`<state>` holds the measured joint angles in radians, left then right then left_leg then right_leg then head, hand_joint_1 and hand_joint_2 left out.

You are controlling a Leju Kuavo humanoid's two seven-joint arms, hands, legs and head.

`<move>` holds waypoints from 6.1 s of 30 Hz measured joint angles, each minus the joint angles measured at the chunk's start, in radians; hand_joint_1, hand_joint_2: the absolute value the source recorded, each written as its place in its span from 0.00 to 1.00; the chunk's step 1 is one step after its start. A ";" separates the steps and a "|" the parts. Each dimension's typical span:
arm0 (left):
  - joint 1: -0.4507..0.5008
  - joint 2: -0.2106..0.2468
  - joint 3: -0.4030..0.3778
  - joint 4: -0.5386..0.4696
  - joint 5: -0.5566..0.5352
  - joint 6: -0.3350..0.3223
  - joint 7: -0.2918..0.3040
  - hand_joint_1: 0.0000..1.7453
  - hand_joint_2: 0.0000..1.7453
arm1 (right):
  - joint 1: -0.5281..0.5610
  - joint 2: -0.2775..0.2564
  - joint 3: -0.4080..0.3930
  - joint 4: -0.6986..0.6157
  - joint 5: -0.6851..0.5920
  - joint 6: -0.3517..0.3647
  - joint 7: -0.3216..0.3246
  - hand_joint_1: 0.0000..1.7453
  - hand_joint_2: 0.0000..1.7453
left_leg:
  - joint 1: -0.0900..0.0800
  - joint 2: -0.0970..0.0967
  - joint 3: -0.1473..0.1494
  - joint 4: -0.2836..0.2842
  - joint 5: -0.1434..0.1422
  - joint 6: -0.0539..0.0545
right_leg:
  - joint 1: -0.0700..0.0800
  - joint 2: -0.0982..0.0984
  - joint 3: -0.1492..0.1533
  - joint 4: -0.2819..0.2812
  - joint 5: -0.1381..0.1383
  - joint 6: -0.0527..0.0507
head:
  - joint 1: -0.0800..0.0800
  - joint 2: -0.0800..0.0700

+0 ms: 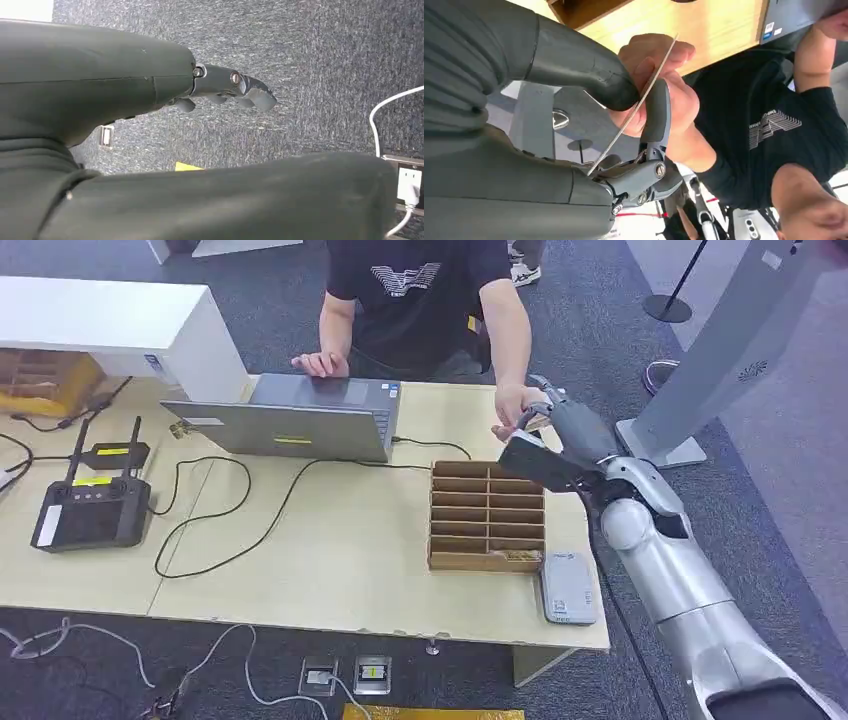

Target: Pass the card to the sensor for recognition and then transmit it.

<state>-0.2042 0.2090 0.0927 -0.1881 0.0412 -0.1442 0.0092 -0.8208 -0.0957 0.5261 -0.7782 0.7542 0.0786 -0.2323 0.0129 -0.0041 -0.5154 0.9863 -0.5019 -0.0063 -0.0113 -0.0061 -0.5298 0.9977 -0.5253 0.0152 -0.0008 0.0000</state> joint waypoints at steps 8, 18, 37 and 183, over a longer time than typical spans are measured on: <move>0.000 0.001 -0.002 0.000 0.000 -0.002 0.000 0.00 0.00 | 0.000 0.012 0.000 0.024 -0.002 -0.010 -0.001 0.24 1.00 | 0.000 0.000 0.000 0.000 0.000 0.000 | 0.000 0.000 0.000 0.000 0.000 0.000 | 0.000 0.000; 0.002 0.001 -0.003 0.000 0.000 -0.002 0.000 0.00 0.00 | 0.000 0.015 0.000 0.050 -0.002 -0.029 -0.002 0.00 0.00 | 0.000 0.000 0.000 0.000 0.000 0.000 | 0.000 0.000 0.000 0.000 0.000 0.000 | 0.000 0.000; 0.003 0.001 -0.007 0.000 -0.002 -0.001 -0.006 0.00 0.00 | 0.007 0.015 -0.011 0.067 -0.028 -0.118 -0.042 0.00 0.00 | 0.000 0.000 0.000 0.000 0.000 0.000 | 0.000 0.001 -0.001 0.000 0.000 0.000 | 0.000 0.000; 0.069 0.010 -0.016 0.004 0.056 0.061 -0.022 0.00 0.00 | 0.558 -0.283 -0.101 -0.593 0.143 -0.226 0.420 0.00 1.00 | 0.000 0.001 -0.004 0.000 -0.001 -0.001 | 0.000 0.001 -0.005 0.000 -0.001 0.000 | 0.000 0.000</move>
<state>-0.1349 0.2193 0.0763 -0.1839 0.0969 -0.0835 -0.0130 -0.2628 -0.3788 0.4253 -1.3715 0.8976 -0.1472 0.1877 0.0131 -0.0034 -0.5196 0.9861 -0.5032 -0.0072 -0.0112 -0.0056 -0.5345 0.9974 -0.5260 0.0149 -0.0008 0.0000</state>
